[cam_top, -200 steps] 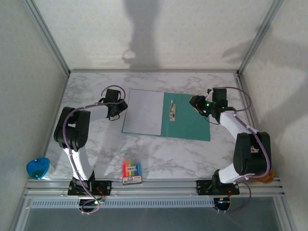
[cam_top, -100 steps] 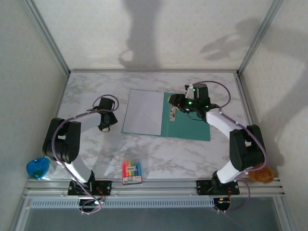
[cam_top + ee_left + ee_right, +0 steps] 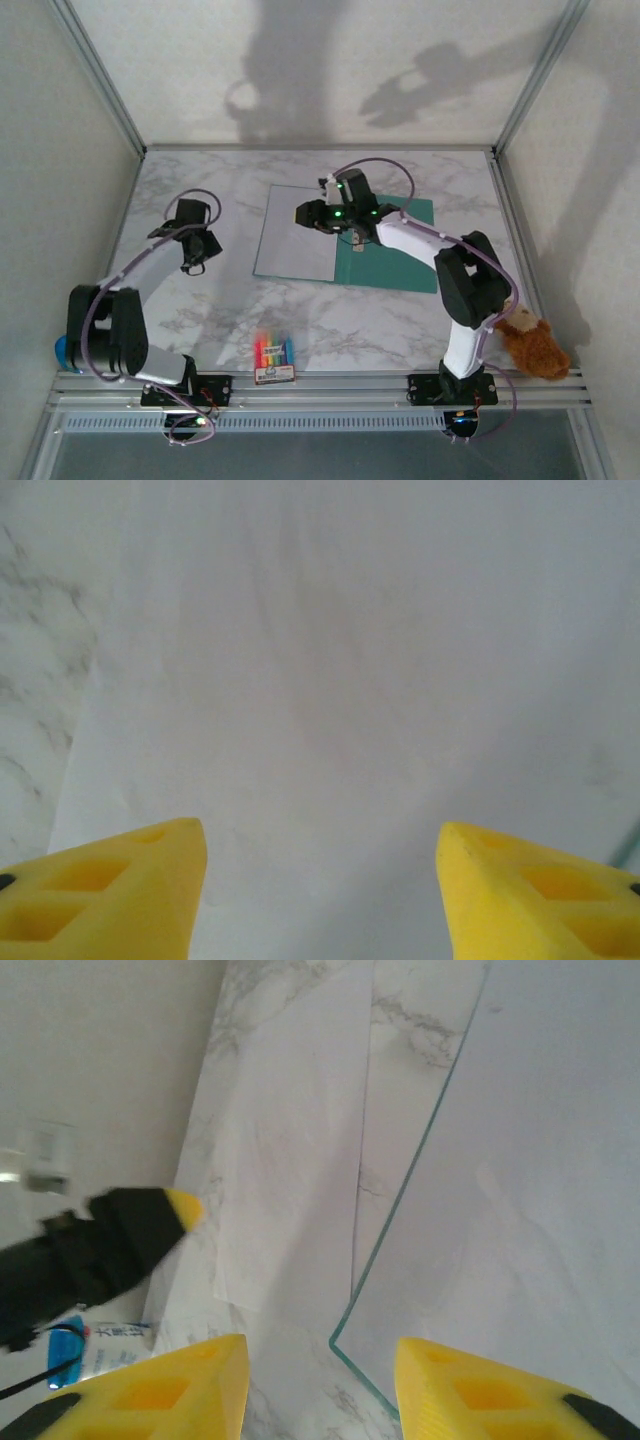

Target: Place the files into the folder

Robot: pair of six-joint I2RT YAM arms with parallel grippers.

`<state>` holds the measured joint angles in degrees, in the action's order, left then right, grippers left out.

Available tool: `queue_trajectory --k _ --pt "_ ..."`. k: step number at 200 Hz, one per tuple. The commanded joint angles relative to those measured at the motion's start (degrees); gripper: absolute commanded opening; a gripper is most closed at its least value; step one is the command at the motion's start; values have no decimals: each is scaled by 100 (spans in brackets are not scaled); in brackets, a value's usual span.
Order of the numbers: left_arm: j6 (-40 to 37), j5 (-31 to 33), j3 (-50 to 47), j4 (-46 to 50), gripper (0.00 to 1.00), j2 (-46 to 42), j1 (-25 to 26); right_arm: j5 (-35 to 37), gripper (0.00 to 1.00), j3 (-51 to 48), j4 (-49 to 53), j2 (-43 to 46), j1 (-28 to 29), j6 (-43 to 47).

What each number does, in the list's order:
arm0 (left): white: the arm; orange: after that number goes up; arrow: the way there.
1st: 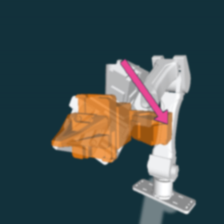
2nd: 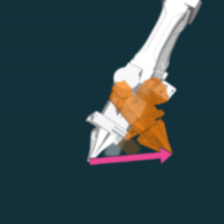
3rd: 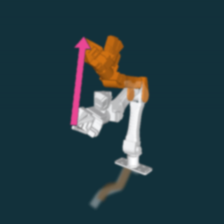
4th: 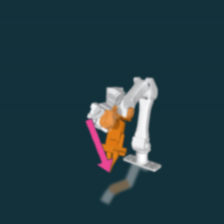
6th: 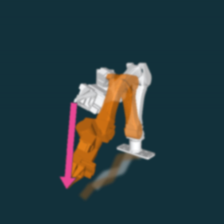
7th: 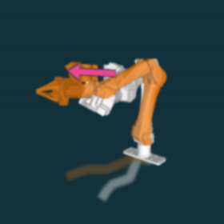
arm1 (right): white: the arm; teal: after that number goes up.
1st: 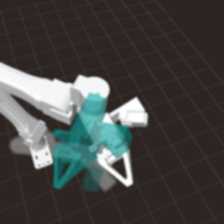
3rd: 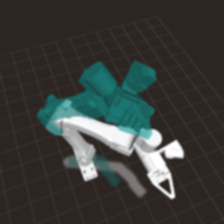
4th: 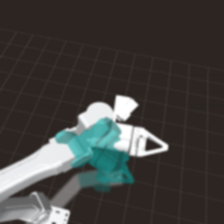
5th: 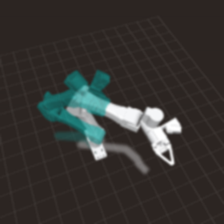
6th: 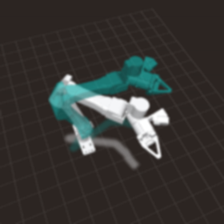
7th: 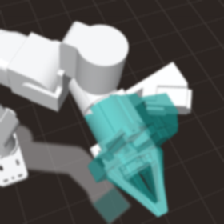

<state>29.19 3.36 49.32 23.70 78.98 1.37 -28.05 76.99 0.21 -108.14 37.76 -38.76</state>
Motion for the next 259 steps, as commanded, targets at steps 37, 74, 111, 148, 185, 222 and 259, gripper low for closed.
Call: queue_trajectory --k 37,74,111,148,185,222,259 --pt "132 -847 -855 -1780 86 -1223 -800 531 42 1344 819 -1127 587 97" --pt "114 -1258 -736 -1617 90 -916 -1401 476 42 2125 1015 -1816 863 7" --pt "367 -1139 -993 -1736 90 -891 -1769 437 41 2847 1297 -2451 1084 32" --pt "307 -1033 -1232 -2040 89 -463 -1804 418 41 3469 1609 -2971 1219 115" --pt "152 -1010 -1385 -2294 90 -150 -1836 406 41 3921 1883 -3285 1268 166" --pt "28 -1166 -1249 -2324 89 215 -1847 437 41 4056 1950 -3405 1294 179" --pt "-22 -1256 -1201 -2402 88 346 -1845 348 39 4420 2339 -3632 1309 246"
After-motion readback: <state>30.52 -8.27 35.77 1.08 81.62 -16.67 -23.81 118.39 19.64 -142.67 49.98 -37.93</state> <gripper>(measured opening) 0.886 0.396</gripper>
